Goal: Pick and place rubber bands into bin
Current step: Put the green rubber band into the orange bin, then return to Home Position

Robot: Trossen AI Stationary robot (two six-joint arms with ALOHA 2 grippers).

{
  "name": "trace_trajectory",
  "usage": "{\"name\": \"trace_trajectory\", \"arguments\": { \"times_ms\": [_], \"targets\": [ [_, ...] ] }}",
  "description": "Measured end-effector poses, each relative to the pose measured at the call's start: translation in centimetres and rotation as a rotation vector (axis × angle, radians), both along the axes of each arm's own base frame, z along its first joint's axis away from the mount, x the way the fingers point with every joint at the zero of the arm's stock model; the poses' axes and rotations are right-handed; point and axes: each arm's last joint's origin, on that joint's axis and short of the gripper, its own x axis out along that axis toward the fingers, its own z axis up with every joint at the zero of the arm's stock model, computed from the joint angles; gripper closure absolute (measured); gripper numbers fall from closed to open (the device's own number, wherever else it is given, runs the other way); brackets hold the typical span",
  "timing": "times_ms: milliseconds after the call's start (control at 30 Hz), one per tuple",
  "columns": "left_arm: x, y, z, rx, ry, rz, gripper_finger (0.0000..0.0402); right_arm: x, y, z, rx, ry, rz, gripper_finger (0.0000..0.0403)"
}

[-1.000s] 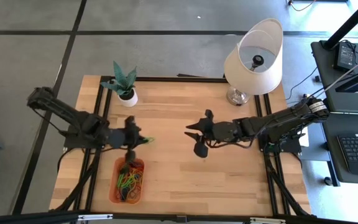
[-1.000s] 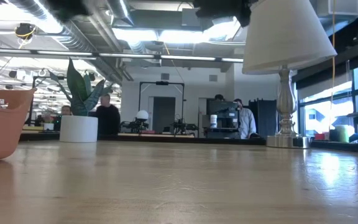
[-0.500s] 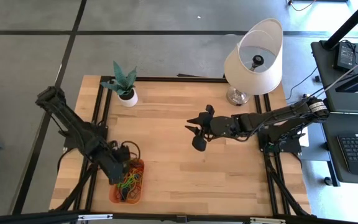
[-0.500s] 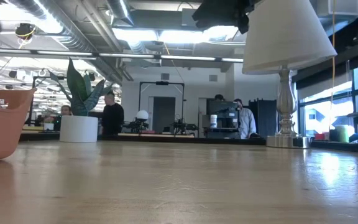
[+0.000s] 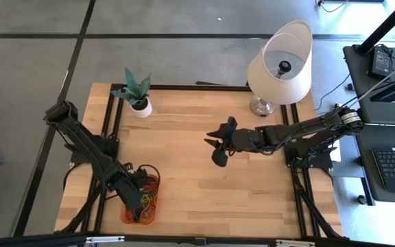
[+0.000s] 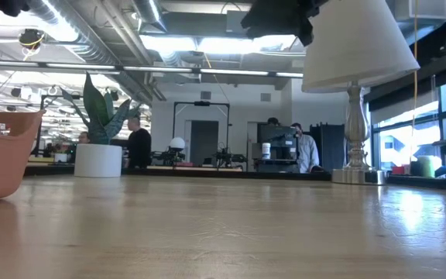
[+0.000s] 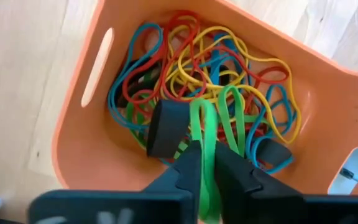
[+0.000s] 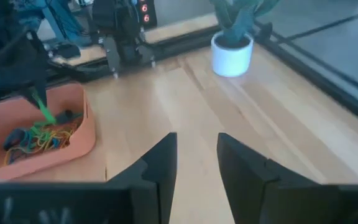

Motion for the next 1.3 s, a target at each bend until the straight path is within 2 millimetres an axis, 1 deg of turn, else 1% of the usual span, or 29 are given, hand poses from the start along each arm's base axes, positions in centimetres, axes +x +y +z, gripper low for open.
{"name": "trace_trajectory", "arguments": {
  "times_ms": [267, 367, 433, 533, 667, 733, 833, 933, 1033, 1100, 1167, 1233, 1300],
  "targets": [
    [-0.1, 0.1, 0.0, 0.012, 0.006, -0.024, 0.0301, -0.2, 0.0, -0.3, 0.046, 0.019, -0.025, 0.0285],
    [-0.5, 0.4, 0.4, 0.019, 0.017, -0.083, 0.0289, -0.2, 0.0, -0.4, 0.043, 0.023, -0.025, 0.0285],
    [-0.8, 1.0, 0.8, 0.033, 0.024, -0.090, 0.0287, -0.2, 0.0, -0.4, 0.024, 0.031, -0.015, 0.0285],
    [-1.2, 2.3, 1.6, 0.117, -0.020, -0.080, 0.0296, -0.2, -0.1, -0.4, -0.003, 0.039, -0.005, 0.0285],
    [-1.1, 4.4, 2.9, 0.261, -0.148, -0.104, 0.0320, -0.2, -0.1, -0.4, -0.002, 0.038, -0.007, 0.0285],
    [-0.8, 5.6, 3.6, 0.320, -0.208, -0.107, 0.0342, -0.2, -0.1, -0.4, -0.002, 0.038, -0.006, 0.0285],
    [-0.2, 7.3, 4.5, 0.391, -0.283, -0.134, 0.0387, -0.2, -0.1, -0.4, -0.002, 0.038, -0.007, 0.0287],
    [0.6, 8.6, 5.5, 0.475, -0.381, -0.189, 0.0398, -0.2, -0.1, -0.4, -0.003, 0.038, -0.006, 0.0305],
    [1.4, 9.8, 6.4, 0.528, -0.503, -0.269, 0.0400, -0.2, -0.1, -0.4, -0.004, 0.038, -0.006, 0.0339],
    [1.7, 10.8, 6.3, 0.521, -0.597, -0.299, 0.0400, -0.2, -0.1, -0.4, -0.005, 0.039, -0.005, 0.0365],
    [1.5, 12.1, 5.8, 0.492, -0.684, -0.295, 0.0400, -0.2, -0.1, -0.4, -0.006, 0.039, -0.005, 0.0390],
    [0.8, 13.5, 5.2, 0.478, -0.752, -0.258, 0.0400, -0.2, -0.1, -0.4, -0.006, 0.039, -0.005, 0.0396],
    [-0.3, 14.6, 4.3, 0.491, -0.781, -0.209, 0.0400, -0.2, -0.1, -0.4, -0.006, 0.039, -0.005, 0.0390]
  ]
}}
